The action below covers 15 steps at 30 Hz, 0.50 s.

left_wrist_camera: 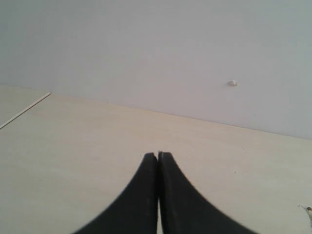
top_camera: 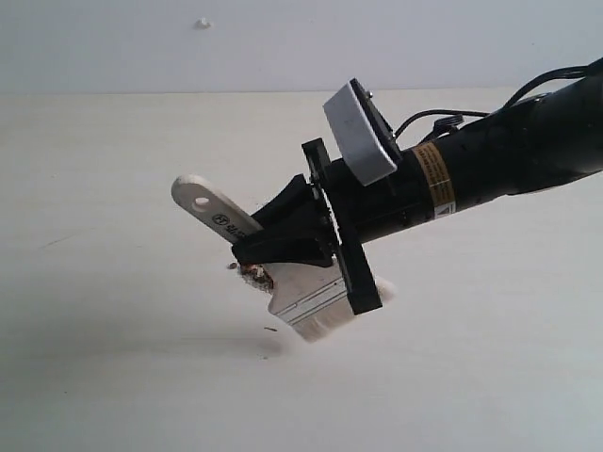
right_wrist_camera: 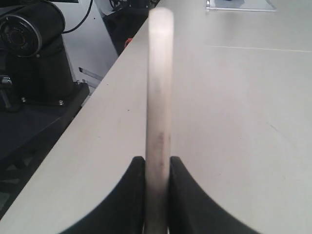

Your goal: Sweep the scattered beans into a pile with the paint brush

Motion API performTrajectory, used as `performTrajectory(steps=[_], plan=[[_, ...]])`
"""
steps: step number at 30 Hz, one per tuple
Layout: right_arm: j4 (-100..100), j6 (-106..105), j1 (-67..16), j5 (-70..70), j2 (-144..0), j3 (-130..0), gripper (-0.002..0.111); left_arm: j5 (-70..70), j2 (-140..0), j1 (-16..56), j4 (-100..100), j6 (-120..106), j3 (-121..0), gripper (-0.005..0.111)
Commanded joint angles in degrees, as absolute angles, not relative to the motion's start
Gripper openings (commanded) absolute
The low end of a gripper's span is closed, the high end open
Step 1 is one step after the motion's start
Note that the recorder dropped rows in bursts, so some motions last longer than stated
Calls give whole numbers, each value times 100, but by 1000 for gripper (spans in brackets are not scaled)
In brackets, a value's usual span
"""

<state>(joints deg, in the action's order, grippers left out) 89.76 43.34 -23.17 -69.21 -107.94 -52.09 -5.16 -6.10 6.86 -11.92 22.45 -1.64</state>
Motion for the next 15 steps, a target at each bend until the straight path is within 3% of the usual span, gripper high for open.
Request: performTrajectory(steps=[1,15], plan=[[8983,4260,-2270,-6996,-11153,-5237,0,-512,-593,710,-1158,2262,-138,0],[7970,2700,-2270,-6996,-11961,-5286,0,-512,-593,710,-1158,2262,-138,0]])
